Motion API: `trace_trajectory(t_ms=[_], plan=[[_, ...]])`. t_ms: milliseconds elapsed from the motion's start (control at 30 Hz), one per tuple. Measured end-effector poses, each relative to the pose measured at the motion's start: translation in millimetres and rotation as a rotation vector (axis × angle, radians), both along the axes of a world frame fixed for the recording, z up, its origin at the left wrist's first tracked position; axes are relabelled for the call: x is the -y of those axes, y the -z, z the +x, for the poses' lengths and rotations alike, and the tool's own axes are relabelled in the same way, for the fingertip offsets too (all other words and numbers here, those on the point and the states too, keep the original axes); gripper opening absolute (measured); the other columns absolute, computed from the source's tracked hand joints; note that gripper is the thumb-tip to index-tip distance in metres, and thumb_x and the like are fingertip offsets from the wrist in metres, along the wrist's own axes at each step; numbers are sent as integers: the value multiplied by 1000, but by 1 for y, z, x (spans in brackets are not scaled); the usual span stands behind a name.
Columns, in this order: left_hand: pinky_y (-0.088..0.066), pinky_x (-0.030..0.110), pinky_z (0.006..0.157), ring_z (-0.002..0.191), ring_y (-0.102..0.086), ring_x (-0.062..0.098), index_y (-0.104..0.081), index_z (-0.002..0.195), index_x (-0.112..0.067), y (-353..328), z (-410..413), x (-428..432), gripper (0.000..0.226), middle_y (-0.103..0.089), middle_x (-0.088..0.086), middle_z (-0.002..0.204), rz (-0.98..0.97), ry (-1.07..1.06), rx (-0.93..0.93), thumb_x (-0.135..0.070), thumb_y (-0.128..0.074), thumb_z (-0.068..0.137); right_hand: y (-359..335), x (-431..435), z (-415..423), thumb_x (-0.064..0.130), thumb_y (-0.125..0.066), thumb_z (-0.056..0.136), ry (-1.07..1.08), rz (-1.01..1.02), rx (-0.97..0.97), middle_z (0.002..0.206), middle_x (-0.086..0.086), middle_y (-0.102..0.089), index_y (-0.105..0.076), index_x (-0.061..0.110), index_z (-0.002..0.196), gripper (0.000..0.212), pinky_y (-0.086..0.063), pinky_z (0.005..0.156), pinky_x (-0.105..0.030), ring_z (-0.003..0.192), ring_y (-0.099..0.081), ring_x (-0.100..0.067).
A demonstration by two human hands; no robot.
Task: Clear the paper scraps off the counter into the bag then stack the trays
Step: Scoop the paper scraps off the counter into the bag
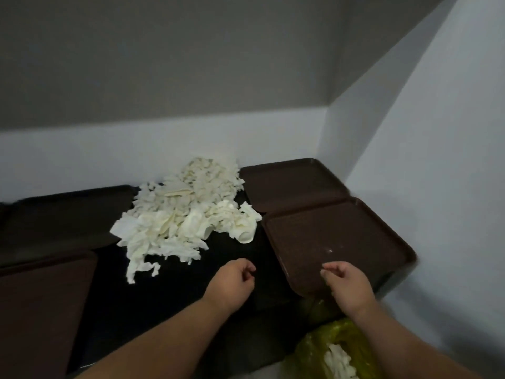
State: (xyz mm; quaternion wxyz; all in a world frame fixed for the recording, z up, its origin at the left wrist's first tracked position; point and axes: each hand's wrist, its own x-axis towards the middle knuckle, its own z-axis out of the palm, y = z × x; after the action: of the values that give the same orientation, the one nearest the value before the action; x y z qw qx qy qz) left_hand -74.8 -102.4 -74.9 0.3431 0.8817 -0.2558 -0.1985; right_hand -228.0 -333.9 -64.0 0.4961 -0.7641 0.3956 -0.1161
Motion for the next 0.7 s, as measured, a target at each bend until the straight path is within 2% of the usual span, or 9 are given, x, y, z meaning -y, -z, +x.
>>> trace_trajectory(t_ms=[100,200,300,433,567,700], plan=[[-53,25,82,82,-61,2,-64,106,-33,1,27,-58,21,-62,-13,91,6,-115,51,-25,-66,88,-8,-41,35,25,-69,90,-114,1,-16,94,5,-69,-68,29,100,11,-49,68,-25,86,-66,-12],[-52,25,86,90,-59,3,-63,116,-32,5,48,-114,30,-59,-11,104,52,-199,82,-29,-67,86,-11,-82,67,22,-70,89,-182,7,2,93,3,-70,-68,27,103,14,-47,63,-22,82,-67,-12],[-50,30,95,108,-56,11,-60,126,-32,10,66,-160,43,-55,-7,119,105,-288,110,-36,-69,84,-8,-117,93,21,-71,89,-251,-8,0,96,4,-68,-68,26,106,18,-48,69,-22,86,-66,-10],[-47,35,99,122,-47,20,-52,135,-34,15,83,-195,57,-49,-2,129,121,-400,104,-45,-70,82,2,-148,119,23,-73,87,-332,-106,-40,108,7,-61,-66,27,112,26,-50,81,-23,91,-62,-5],[-45,35,102,128,-43,21,-45,142,-34,22,92,-199,66,-43,-2,135,92,-400,88,-48,-70,83,12,-160,136,24,-74,85,-371,-146,-85,114,7,-52,-63,29,118,35,-53,86,-27,92,-61,-7],[-42,29,105,132,-38,17,-40,147,-35,20,100,-178,69,-38,-8,141,107,-279,153,-49,-67,86,13,-151,158,22,-73,86,-380,-156,-84,119,5,-49,-61,26,125,42,-54,87,-29,95,-61,-11]])
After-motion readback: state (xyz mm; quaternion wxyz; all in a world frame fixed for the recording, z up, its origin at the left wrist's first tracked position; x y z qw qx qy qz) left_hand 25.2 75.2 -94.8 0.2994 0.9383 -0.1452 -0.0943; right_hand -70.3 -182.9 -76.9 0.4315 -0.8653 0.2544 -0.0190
